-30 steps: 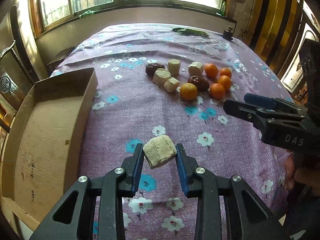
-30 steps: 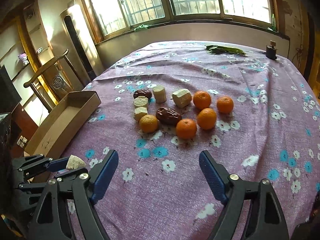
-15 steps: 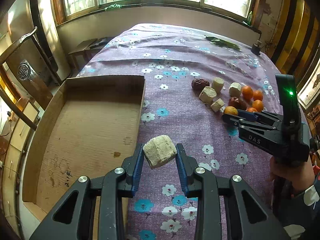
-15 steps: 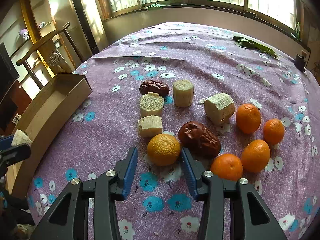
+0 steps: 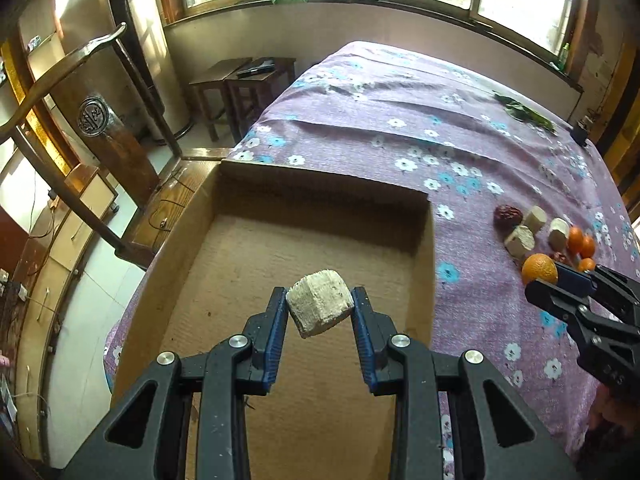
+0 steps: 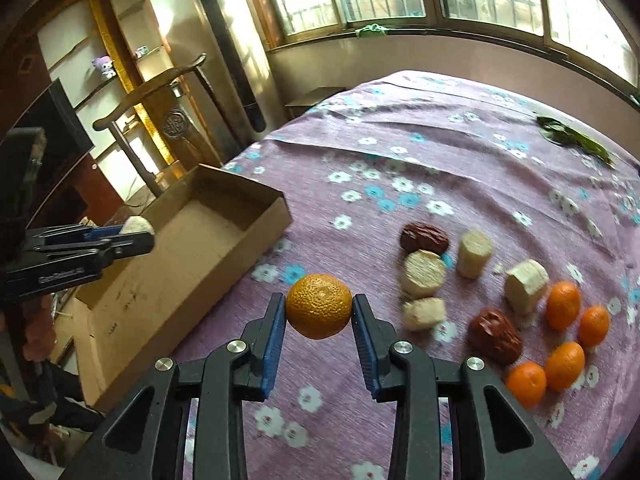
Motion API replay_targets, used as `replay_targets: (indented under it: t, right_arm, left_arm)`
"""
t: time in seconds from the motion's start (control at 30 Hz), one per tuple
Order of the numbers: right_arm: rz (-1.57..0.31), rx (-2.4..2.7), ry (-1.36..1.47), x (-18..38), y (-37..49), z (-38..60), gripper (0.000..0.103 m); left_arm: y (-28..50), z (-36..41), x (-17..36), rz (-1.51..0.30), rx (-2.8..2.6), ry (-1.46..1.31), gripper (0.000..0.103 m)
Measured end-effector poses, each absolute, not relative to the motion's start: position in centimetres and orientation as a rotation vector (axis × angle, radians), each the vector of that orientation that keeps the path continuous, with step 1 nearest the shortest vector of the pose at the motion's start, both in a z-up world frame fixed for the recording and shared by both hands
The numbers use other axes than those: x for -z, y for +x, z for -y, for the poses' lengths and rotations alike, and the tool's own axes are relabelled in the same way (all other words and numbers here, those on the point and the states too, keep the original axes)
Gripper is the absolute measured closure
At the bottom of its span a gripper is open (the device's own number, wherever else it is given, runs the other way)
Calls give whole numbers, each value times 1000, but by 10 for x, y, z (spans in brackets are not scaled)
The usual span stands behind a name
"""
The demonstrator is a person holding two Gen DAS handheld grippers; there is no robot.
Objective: Organize fruits
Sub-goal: 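Lower the yam chunk and orange into the cardboard box and open both grippers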
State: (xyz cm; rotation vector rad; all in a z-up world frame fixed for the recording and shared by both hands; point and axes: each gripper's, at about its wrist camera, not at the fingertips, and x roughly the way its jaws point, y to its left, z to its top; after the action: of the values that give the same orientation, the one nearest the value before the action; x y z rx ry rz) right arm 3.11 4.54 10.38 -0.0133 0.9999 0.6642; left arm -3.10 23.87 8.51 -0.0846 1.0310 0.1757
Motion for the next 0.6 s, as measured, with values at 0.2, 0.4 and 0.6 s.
replay_targets:
  t: [0.2, 0.4, 0.6]
  right_arm:
    - [-986, -780, -62, -107, 51, -119, 66]
    - [-1047, -860, -129, -83, 72, -172, 66]
    - [-1089, -851, -188, -65, 82, -180, 66]
  left_arm:
    - [-6, -260, -66, -1070, -226, -114, 72]
    - [13, -276, -48, -1096, -271, -164, 72]
    - [19, -270, -42, -1100, -276, -154, 72]
